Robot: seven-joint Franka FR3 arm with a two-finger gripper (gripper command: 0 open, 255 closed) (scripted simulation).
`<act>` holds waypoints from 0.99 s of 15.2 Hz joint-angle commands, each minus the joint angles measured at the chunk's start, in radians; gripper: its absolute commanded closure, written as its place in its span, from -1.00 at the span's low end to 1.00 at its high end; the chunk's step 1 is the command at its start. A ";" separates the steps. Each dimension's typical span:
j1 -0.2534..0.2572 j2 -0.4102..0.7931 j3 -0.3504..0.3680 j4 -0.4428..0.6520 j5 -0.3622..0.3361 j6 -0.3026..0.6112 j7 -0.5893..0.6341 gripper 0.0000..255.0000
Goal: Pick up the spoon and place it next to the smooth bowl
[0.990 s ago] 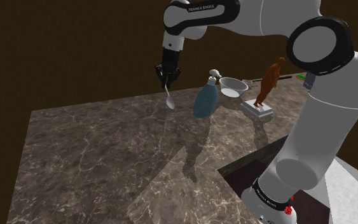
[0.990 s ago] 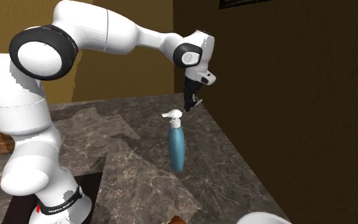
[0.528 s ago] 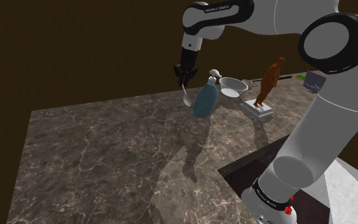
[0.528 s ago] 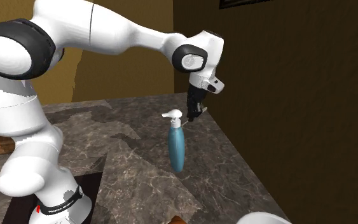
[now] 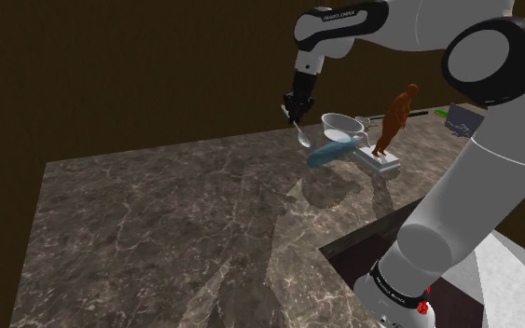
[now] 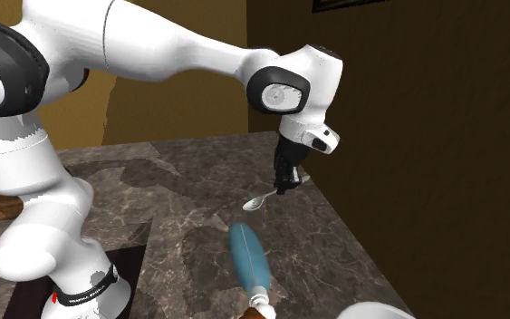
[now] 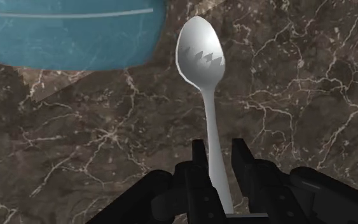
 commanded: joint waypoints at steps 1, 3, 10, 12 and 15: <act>-0.022 -0.006 -0.020 -0.011 -0.006 -0.001 -0.042 1.00; -0.046 -0.003 -0.043 -0.006 -0.013 -0.009 -0.087 1.00; -0.132 0.040 -0.123 0.050 -0.030 -0.042 -0.247 1.00; -0.149 0.055 -0.137 0.056 -0.031 -0.037 -0.278 1.00; -0.149 0.061 -0.136 0.023 -0.029 0.002 -0.283 1.00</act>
